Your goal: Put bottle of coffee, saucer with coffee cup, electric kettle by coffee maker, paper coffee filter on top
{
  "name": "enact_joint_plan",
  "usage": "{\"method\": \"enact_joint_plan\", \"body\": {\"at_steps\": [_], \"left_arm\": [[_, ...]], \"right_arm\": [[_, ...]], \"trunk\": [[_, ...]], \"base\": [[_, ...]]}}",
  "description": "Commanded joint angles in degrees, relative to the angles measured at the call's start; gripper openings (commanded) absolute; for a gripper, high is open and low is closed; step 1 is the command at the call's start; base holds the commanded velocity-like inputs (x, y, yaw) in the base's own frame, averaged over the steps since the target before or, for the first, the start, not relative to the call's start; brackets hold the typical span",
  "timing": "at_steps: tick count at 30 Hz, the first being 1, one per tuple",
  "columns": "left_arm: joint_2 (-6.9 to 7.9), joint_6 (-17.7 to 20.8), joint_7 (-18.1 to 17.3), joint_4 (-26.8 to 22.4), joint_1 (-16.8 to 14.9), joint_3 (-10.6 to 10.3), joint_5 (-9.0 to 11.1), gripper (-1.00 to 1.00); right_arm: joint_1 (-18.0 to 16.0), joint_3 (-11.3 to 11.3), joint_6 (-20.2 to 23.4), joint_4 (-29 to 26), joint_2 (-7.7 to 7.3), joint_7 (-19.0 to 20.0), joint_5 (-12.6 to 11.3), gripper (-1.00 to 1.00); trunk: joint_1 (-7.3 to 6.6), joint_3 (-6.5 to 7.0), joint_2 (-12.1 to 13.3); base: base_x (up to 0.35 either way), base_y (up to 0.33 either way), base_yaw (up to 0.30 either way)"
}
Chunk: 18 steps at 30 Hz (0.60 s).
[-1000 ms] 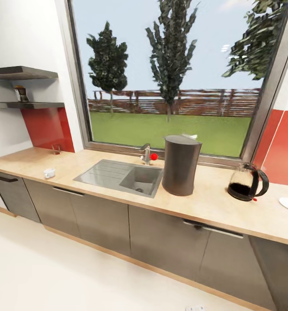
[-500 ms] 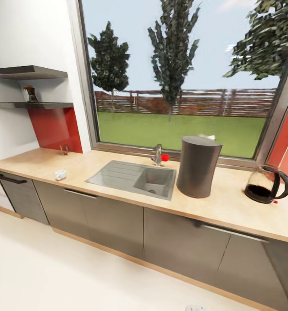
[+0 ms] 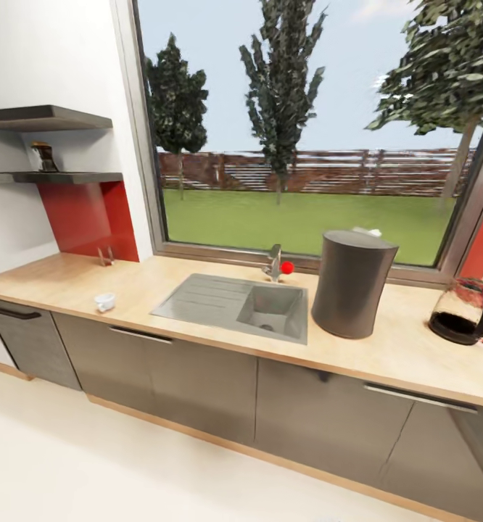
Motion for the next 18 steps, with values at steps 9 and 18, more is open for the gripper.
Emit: {"method": "enact_joint_plan", "body": {"at_steps": [9, 18], "left_arm": [[-0.07, -0.16, -0.04, 0.06, -0.03, 0.07, 0.38, 1.00], [-0.07, -0.16, -0.04, 0.06, -0.03, 0.07, 0.38, 1.00]], "right_arm": [[0.07, 0.48, -0.20, 0.10, -0.01, 0.07, -0.58, 1.00], [0.29, 0.48, -0.22, 0.10, -0.01, -0.01, -0.61, 1.00]], "trunk": [[0.05, -0.04, -0.05], [0.05, -0.04, -0.05]], "base": [[0.197, 0.288, 0.000], [0.141, 0.307, 0.000]]}}
